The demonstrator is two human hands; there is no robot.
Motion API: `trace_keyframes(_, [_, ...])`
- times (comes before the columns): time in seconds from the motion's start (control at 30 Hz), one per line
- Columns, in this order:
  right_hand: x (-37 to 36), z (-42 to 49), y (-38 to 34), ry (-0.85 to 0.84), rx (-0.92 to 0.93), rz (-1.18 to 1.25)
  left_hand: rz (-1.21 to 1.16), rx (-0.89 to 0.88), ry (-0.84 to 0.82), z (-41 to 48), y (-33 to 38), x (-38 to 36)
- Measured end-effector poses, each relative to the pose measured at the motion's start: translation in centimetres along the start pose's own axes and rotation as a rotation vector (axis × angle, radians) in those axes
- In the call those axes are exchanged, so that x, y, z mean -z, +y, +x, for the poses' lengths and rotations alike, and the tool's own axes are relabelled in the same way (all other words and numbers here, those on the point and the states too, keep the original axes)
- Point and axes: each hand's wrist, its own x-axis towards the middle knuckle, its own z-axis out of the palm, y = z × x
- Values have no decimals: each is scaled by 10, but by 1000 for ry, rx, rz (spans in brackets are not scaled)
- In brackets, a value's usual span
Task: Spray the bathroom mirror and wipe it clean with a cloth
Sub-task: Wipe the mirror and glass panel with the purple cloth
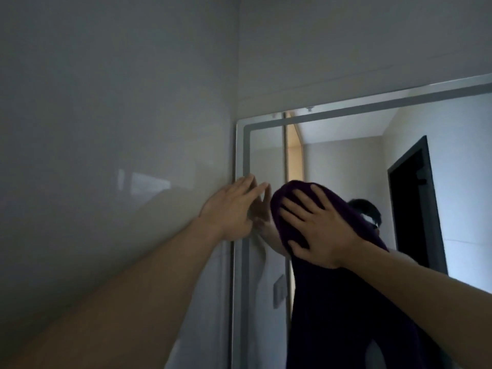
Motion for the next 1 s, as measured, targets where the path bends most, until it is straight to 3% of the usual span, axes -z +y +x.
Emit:
trace_keyframes(0.1, [2,-19,13,59,-376,-9,141,9,3,3,-1,-13])
trace_keyframes(0.23, [-4,-19,-5,75,-521,-20,144,24,-4,9,-3,-17])
trace_keyframes(0.37, [-8,-12,-33,68,-482,-16,64,33,-5,8,-2,-16])
trace_keyframes(0.57, [-29,-57,-100,-96,-74,69,-106,90,55,5,2,-29])
trace_keyframes(0.7, [-22,-89,-75,-126,37,72,-119,89,58,7,0,-29])
trace_keyframes(0.8, [-6,-103,-25,-114,-60,8,-111,79,64,6,3,-28])
trace_keyframes(1.0, [20,-159,89,-116,-484,-99,-84,99,4,4,9,-23])
